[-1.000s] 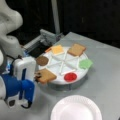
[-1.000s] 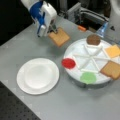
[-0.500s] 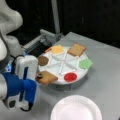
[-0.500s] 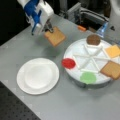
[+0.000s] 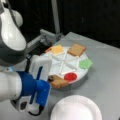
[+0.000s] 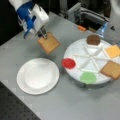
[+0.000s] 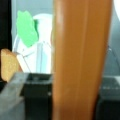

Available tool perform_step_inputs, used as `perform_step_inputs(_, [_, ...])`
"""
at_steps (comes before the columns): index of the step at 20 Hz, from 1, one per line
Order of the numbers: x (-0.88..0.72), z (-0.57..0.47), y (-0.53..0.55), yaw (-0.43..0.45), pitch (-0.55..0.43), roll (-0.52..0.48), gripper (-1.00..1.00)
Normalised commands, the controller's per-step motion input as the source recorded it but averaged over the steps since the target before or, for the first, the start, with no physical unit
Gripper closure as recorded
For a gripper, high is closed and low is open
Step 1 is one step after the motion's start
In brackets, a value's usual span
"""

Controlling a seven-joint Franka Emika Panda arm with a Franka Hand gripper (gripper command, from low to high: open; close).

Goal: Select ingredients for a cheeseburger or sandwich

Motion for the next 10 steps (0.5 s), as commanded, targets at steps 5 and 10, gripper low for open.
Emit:
perform_step_inputs(5, [0.52,-0.25,-0.33,0.310,0.179,-0.121,1.00])
perform_step_inputs(10, [0.43,-0.21,-0.22,0.326,0.104,-0.113,1.00])
